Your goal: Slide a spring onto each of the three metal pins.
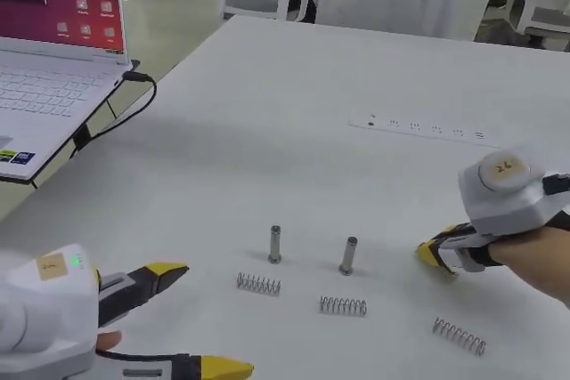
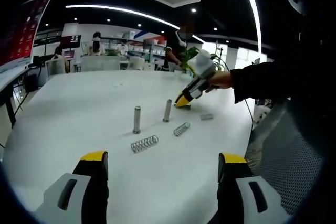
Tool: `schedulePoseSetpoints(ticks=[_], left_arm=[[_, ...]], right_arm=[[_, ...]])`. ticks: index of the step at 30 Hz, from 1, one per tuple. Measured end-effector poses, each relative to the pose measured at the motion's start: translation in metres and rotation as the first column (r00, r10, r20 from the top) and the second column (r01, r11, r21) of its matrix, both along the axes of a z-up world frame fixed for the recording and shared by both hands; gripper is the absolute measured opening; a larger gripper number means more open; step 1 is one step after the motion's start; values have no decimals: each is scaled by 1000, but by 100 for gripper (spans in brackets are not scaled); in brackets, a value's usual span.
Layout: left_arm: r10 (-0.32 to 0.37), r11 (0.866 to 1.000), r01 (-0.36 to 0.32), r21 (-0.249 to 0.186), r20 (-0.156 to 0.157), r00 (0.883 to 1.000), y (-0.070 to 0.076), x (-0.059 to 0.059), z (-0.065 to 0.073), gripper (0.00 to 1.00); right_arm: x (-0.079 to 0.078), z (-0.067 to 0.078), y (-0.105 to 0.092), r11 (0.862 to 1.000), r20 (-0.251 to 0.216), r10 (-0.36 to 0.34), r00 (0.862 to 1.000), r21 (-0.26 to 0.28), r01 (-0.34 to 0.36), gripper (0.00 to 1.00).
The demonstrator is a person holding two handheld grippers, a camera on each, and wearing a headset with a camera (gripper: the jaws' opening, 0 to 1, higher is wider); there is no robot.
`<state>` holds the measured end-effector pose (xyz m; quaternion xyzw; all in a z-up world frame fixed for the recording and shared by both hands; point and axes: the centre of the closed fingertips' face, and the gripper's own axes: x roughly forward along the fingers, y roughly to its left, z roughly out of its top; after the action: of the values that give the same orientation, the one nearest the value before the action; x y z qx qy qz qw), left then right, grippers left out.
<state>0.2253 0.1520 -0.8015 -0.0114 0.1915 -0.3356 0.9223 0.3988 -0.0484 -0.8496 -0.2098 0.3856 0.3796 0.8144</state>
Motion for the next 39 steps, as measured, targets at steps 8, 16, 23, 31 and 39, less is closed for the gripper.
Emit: schedulePoseSetpoints(ticks=[8,16,23,31,39], left_arm=[[1,1000,-1,-2,1,1000,0,1,0,83],[4,1000,-3,-7,3,1000,1,1,0,82],[8,1000,-8,-13,4,1000,2,0,0,82],[10,1000,-10,-16,18,1000,3,1,5,81],[4,1000,-4,-16,34,999,2,-1,9,81]], right_arm=[[2,-2,0,1000,-8,-5,1000,-9,5,10],[2,-2,1,1000,-21,-25,999,-3,25,7],[0,-2,0,998,-42,-62,997,-2,61,6],[-1,2,-1,997,-49,-76,996,10,76,6],[-9,18,0,997,-28,-76,997,31,77,6]])
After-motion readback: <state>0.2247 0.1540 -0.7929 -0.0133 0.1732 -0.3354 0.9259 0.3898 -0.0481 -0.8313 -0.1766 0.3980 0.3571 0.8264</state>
